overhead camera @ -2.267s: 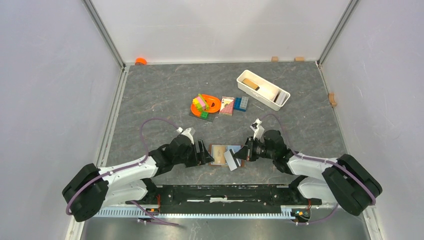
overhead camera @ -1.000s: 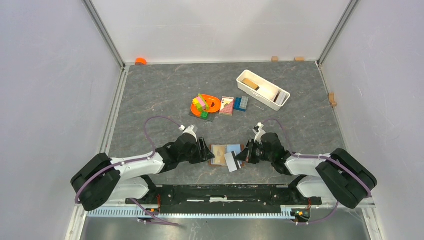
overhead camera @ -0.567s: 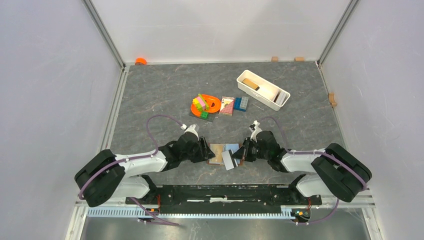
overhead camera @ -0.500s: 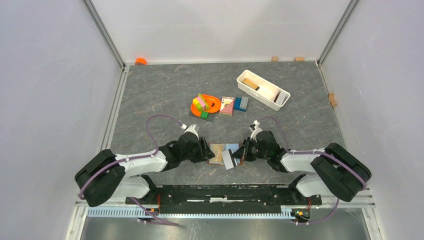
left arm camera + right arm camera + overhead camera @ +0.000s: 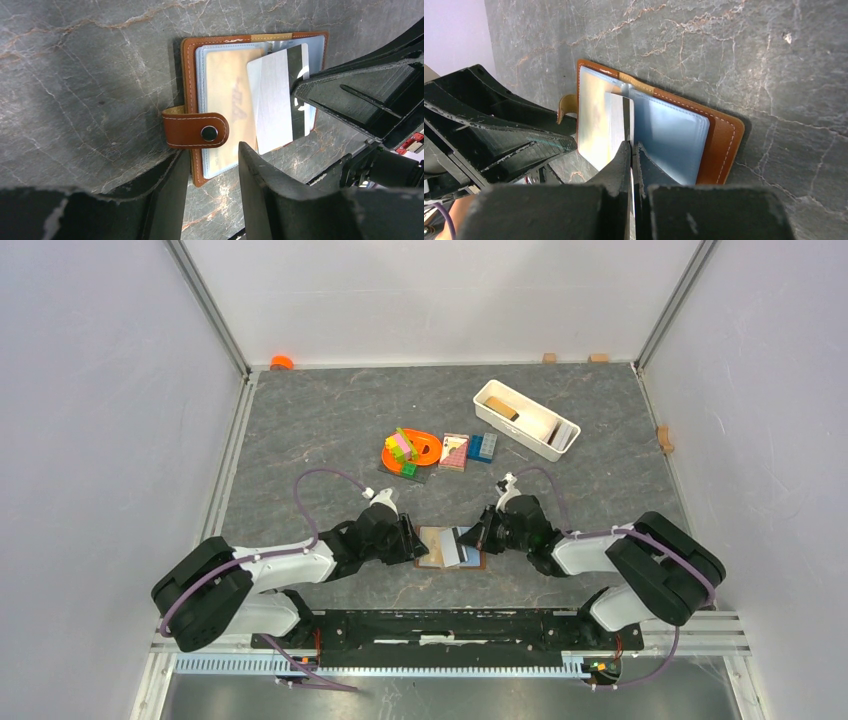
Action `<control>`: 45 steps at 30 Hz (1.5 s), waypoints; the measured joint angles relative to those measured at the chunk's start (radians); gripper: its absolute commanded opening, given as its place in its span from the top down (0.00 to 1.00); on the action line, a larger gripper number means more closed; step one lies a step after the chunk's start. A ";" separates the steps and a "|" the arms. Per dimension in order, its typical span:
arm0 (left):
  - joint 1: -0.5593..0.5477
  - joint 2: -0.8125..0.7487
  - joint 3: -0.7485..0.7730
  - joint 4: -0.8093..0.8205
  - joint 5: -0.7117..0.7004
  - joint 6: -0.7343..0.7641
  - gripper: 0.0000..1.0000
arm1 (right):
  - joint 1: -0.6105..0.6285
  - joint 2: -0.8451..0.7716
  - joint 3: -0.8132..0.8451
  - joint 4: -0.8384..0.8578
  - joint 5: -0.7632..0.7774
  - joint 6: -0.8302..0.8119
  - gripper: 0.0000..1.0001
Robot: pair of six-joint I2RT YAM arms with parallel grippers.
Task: Put the credit cards into the card holder
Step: Insert the credit card into the card holder.
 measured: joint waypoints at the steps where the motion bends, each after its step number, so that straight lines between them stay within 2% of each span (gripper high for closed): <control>1: 0.000 0.000 0.000 0.000 0.000 0.000 0.52 | 0.000 0.005 0.004 0.002 0.003 0.000 1.00; 18: 0.000 0.002 0.003 -0.007 -0.002 0.005 0.56 | 0.042 0.085 0.012 0.112 0.050 0.015 1.00; 32: 0.000 0.021 0.015 -0.009 -0.005 0.006 0.60 | 0.138 0.128 0.029 0.152 0.149 0.066 1.00; 42: 0.000 0.022 0.016 -0.011 -0.004 0.007 0.61 | 0.209 0.119 0.082 0.080 0.257 0.062 0.85; 45: 0.000 0.022 0.017 -0.010 -0.003 0.006 0.58 | 0.226 0.097 0.084 0.047 0.292 0.060 0.77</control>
